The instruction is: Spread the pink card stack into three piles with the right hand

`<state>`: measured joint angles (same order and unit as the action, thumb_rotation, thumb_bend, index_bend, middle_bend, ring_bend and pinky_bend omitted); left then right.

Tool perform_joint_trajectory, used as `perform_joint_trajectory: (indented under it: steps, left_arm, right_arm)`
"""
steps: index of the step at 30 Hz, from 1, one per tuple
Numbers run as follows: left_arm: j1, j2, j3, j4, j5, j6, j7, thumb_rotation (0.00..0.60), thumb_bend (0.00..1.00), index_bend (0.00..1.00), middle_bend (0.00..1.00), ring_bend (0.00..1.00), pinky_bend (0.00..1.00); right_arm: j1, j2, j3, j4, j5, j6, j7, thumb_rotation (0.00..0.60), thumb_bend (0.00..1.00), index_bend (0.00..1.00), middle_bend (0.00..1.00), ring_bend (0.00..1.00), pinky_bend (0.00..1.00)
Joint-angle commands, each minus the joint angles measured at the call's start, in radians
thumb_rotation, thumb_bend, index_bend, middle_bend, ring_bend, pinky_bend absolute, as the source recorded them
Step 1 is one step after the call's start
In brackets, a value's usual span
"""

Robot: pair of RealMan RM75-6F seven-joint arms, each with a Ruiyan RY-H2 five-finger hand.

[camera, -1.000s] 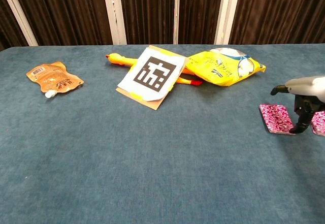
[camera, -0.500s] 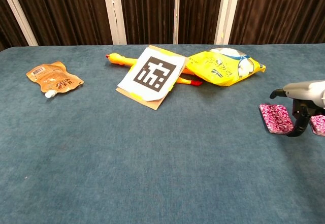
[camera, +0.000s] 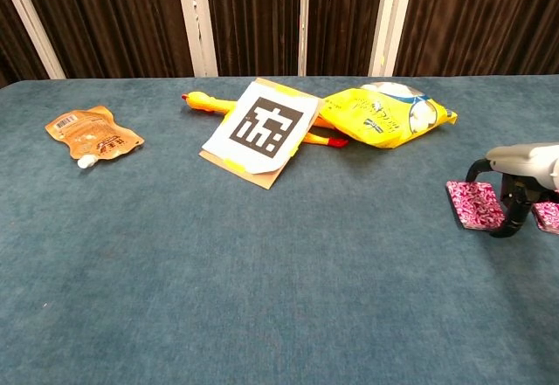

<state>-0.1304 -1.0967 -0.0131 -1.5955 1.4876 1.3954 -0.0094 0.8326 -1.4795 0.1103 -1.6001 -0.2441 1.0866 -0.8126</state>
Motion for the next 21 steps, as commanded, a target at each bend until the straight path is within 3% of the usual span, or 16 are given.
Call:
perform_joint_trajectory:
  steps: [1,9,14,21]
  left_arm:
    - [0.0,0.0,0.0,0.0,0.0,0.0,0.0,0.6,0.0,0.0,0.0,0.0,0.0]
    - [0.0,0.0,0.0,0.002,0.0,0.001,-0.001,0.6,0.0,0.0,0.0,0.0,0.0]
    - [0.0,-0.001,0.0,0.001,0.001,0.002,0.001,0.6,0.0,0.0,0.0,0.0,0.0]
    - [0.0,-0.001,0.0,0.0,0.001,0.002,-0.001,0.6,0.0,0.0,0.0,0.0,0.0]
  right_arm:
    - [-0.002,-0.002,0.001,0.003,-0.001,-0.001,0.003,0.6,0.26,0.31,0.83,0.86,0.8]
    - [-0.013,-0.005,0.005,0.014,-0.016,-0.007,0.023,0.6,0.26,0.39,0.83,0.86,0.8]
    - [-0.019,-0.003,0.008,0.012,-0.03,-0.009,0.035,0.6,0.32,0.47,0.83,0.86,0.8]
    - [-0.026,0.014,0.014,-0.02,-0.058,0.011,0.048,0.6,0.33,0.5,0.83,0.86,0.8]
